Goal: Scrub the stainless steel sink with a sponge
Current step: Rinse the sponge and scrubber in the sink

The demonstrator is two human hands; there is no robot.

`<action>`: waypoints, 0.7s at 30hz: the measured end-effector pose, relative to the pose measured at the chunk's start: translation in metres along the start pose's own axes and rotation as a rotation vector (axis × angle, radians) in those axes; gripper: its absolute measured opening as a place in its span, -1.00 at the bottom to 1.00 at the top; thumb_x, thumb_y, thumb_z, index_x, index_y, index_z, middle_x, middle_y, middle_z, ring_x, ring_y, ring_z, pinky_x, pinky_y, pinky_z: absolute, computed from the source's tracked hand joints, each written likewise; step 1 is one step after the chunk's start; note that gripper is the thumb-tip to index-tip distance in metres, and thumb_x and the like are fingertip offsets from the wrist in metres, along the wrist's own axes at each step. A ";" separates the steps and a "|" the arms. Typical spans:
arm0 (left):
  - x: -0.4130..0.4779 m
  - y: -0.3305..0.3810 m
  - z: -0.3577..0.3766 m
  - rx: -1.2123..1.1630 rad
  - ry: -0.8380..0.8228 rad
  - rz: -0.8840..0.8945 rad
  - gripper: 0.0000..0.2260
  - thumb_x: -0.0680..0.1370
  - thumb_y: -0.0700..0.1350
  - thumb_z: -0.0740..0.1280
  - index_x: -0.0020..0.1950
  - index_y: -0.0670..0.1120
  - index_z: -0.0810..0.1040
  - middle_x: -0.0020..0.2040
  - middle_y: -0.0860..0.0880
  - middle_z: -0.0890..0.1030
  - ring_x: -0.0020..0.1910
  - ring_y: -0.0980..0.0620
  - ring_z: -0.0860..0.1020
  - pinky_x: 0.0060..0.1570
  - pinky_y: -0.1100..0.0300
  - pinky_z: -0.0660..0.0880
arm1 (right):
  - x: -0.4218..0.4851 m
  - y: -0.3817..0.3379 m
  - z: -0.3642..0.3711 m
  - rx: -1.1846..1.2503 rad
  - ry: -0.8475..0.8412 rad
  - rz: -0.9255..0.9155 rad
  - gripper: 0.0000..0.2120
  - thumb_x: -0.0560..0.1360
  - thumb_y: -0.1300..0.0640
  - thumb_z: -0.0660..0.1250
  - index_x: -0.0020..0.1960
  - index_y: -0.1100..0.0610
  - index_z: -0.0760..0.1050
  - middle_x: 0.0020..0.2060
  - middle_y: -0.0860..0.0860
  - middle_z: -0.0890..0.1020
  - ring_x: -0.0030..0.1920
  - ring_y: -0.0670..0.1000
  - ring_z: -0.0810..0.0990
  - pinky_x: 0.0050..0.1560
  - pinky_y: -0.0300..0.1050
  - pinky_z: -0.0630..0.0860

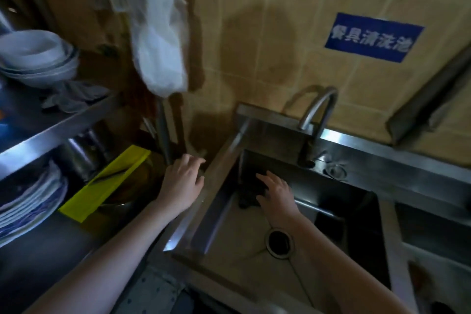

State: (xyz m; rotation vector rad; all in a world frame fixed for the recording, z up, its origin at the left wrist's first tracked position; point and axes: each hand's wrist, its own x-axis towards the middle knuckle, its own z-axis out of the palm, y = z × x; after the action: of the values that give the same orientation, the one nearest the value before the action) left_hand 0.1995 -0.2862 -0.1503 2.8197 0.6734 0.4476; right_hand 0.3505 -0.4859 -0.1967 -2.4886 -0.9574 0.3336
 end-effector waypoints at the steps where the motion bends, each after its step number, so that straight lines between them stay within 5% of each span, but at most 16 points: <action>1: 0.006 0.010 0.009 -0.001 -0.020 0.015 -0.66 0.52 -0.08 0.32 0.29 -0.05 0.44 0.21 -0.08 0.45 0.14 -0.11 0.49 0.09 0.03 0.49 | 0.000 0.012 -0.003 0.007 -0.002 0.027 -0.41 0.51 0.06 0.32 0.48 -0.10 0.19 0.51 0.01 0.17 0.50 0.09 0.14 0.49 0.10 0.15; 12: 0.042 0.074 0.114 -0.114 -0.241 0.113 -0.65 0.55 -0.09 0.27 0.34 -0.04 0.39 0.25 -0.03 0.39 0.02 0.00 0.50 -0.05 0.22 0.41 | -0.001 0.117 -0.002 0.009 -0.066 0.249 -0.37 0.49 0.14 0.34 0.48 -0.08 0.17 0.51 0.05 0.19 0.49 0.15 0.18 0.46 0.13 0.18; 21: 0.065 0.071 0.195 -0.045 -0.362 0.104 -0.60 0.52 -0.09 0.30 0.35 -0.04 0.37 0.25 -0.07 0.41 0.15 -0.07 0.47 0.04 0.08 0.46 | 0.020 0.166 0.037 0.081 -0.117 0.313 -0.40 0.48 0.13 0.35 0.46 -0.01 0.21 0.46 0.03 0.26 0.43 0.14 0.27 0.42 0.07 0.24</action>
State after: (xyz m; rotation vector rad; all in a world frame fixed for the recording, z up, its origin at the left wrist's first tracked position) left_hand 0.3497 -0.3428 -0.2976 2.7925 0.4369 -0.0361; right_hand 0.4467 -0.5695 -0.3113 -2.5647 -0.5803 0.6106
